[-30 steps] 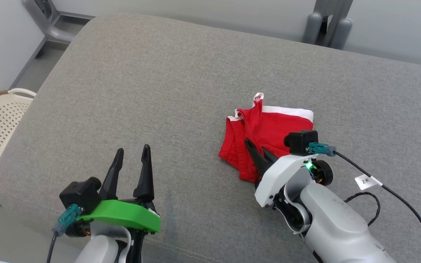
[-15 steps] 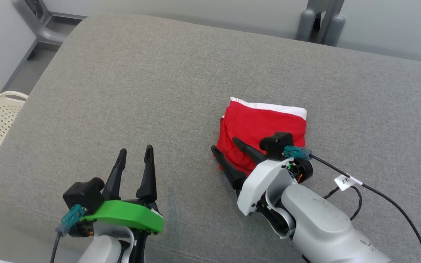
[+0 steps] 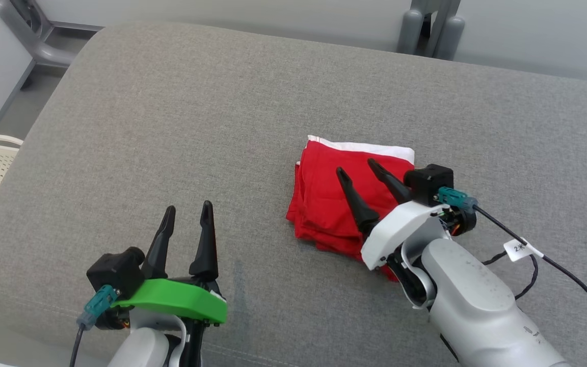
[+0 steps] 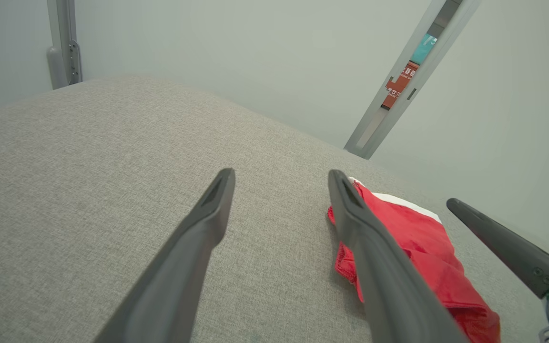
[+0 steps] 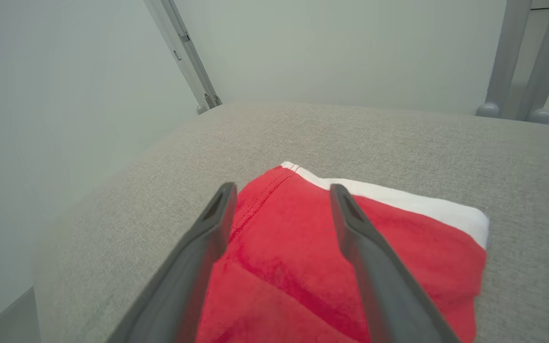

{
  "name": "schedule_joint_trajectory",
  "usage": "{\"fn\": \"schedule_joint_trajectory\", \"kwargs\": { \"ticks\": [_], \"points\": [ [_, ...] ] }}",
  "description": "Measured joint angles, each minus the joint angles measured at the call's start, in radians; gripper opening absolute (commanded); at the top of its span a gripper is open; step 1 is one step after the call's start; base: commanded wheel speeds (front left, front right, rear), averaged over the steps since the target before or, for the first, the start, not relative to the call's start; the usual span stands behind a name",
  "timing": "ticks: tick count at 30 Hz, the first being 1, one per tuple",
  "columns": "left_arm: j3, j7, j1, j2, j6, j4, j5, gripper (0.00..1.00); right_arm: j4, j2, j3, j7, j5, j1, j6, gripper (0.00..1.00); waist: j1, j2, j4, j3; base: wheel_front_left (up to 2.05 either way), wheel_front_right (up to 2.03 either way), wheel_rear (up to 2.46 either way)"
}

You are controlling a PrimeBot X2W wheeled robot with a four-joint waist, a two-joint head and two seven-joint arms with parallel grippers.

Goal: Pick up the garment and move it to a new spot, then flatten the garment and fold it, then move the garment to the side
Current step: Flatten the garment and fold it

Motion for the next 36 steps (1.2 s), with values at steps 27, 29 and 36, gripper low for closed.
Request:
{"fn": "schedule_joint_trajectory", "kwargs": {
  "ticks": [27,29,36],
  "points": [
    [0.035,-0.002,-0.020,-0.042,-0.031,0.012,0.023,1.00,0.129,0.000,0.215,0.037,-0.066,-0.017,0.000,0.00,0.0000,0.0000,0.070,0.052,0.00,0.00,0.00],
    [0.039,-0.002,-0.021,-0.046,-0.035,0.014,0.026,1.00,0.142,-0.001,0.257,0.042,-0.055,-0.029,0.000,0.00,0.0000,0.0000,0.076,0.058,0.00,0.00,0.00],
    [0.060,-0.002,-0.020,-0.055,-0.041,0.017,0.039,1.00,0.201,0.001,0.310,0.020,-0.056,-0.069,0.000,0.00,0.0000,0.0000,0.068,0.062,0.00,0.00,0.00]
  ]
}}
